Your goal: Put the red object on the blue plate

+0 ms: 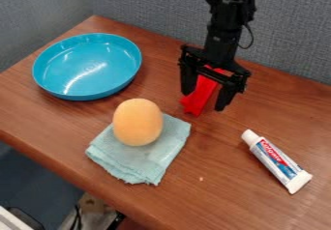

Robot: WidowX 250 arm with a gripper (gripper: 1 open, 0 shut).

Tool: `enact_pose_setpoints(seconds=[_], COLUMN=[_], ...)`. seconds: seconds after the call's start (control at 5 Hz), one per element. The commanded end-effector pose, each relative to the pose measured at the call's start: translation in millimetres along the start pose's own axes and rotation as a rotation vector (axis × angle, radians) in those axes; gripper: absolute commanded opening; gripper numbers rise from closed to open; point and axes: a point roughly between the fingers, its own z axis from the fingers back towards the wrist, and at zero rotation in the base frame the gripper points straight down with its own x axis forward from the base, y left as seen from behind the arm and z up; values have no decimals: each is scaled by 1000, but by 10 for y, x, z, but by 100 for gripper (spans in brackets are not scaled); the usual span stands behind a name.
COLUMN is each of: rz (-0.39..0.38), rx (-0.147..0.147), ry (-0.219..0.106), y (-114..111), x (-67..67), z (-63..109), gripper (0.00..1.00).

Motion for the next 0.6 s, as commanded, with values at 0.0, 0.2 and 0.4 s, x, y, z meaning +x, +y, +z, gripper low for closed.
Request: enact_pose_setpoints(seconds=[0.0, 0.2, 0.4], rz=[15, 15, 13], rx=[8, 10, 12], ry=[-43, -43, -45], y=[77, 69, 59], x=[69, 78, 89], z=[140, 144, 151], gripper=[100, 100, 100])
